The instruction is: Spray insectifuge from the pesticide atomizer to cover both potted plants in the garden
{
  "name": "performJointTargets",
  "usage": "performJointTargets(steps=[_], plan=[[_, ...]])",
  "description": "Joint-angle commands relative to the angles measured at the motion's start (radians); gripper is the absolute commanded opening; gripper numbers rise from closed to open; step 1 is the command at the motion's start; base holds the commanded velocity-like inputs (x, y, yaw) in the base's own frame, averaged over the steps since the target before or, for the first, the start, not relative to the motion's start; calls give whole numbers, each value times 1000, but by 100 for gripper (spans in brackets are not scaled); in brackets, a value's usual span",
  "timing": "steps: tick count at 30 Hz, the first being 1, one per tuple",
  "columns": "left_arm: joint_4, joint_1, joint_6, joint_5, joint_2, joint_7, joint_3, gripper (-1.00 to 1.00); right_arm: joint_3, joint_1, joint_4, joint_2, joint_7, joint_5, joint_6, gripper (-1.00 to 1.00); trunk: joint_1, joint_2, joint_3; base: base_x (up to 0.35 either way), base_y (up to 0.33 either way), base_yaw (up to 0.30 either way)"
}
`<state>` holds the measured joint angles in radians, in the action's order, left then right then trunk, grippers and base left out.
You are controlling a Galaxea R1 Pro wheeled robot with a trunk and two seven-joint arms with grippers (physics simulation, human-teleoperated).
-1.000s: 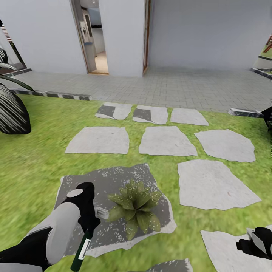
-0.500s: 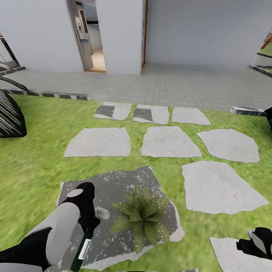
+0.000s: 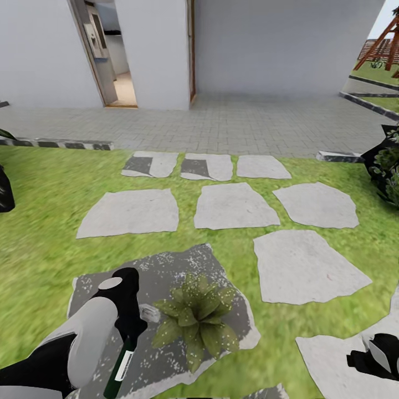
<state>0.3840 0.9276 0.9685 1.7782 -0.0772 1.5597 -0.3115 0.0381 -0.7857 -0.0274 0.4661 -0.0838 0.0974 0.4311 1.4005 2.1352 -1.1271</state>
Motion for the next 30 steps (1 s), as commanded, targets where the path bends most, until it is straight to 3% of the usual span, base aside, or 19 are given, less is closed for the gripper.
performJointTargets(steps=[1,10,14,17,26,27,30], plan=[[1,0,11,10,-1,8,-7,-100,5,-1,-2,0,-2,10,1,100,0,0,-1,0,0,-29],[3,1,10,11,-2,11,7,-100,8,-1,-2,-22,-2,8,1,100,0,0,-1,0,0,-3],[5,15,10,9,-42,11,9,-100,6,-1,-7,-24,-1,10,1,100,0,0,-1,0,0,0],[39,21,10,8,-55,11,9,-100,5,-1,-7,-24,-1,9,1,100,0,0,-1,0,0,0],[70,28,8,15,-47,11,8,-100,8,-1,-6,-24,-2,9,1,100,0,0,-1,-3,0,0],[72,28,8,28,-47,11,8,-100,8,-1,-5,-24,-2,7,1,100,0,0,-1,-145,0,0],[92,31,7,126,-46,11,8,-100,9,-1,-3,-24,-2,1,0,100,0,0,-1,-282,0,0]])
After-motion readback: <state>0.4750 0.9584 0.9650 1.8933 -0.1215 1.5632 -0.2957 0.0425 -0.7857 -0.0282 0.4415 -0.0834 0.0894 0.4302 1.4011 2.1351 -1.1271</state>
